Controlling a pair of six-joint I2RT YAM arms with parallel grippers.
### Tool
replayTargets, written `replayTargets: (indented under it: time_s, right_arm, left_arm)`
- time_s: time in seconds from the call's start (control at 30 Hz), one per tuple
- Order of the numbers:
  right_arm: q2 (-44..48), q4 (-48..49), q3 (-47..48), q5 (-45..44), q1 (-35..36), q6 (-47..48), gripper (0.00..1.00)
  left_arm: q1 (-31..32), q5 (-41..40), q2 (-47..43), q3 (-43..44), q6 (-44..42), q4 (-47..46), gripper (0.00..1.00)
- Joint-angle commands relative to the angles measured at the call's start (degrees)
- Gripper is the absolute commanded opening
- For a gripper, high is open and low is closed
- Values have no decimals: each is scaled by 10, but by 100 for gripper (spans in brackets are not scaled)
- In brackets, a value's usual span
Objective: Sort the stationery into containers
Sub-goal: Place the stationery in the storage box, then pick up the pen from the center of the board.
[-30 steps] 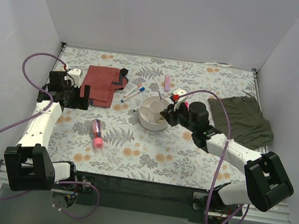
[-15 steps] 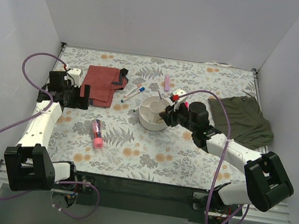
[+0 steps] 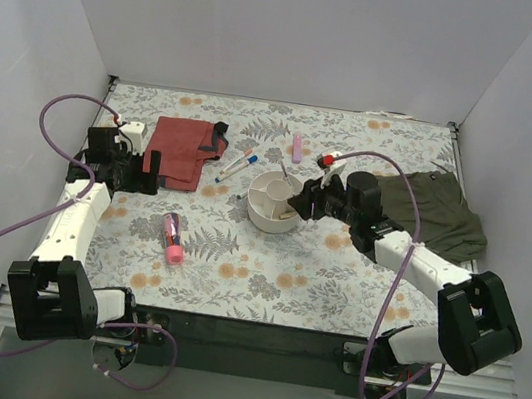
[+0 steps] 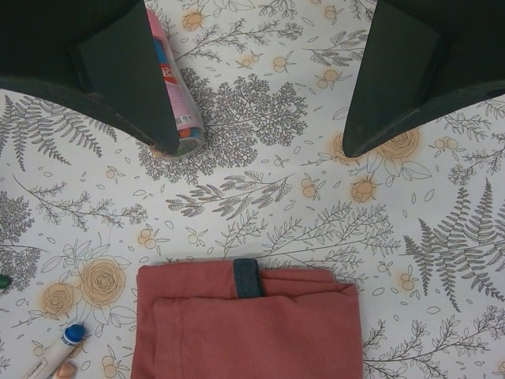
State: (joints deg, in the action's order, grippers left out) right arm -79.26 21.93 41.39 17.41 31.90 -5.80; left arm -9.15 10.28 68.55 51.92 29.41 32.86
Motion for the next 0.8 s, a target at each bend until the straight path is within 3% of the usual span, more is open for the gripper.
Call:
replayTargets:
  time_s: [0.0, 0.3, 0.63, 0.77]
  right_arm:
    - [24, -42, 69, -4, -15, -9, 53]
    - [-65, -254, 238, -149, -77, 25, 52]
    - [-162, -314, 294, -161, -119, 31, 53]
    - [-204, -336, 327, -144, -119, 18, 53]
  left_arm:
    - [-3, 12, -22, -9, 3, -15, 86]
    - [-2, 39, -38, -17, 36, -78, 86]
    - [17, 49, -18, 5, 93, -84, 86]
    - [16, 71, 4, 17, 74, -57, 86]
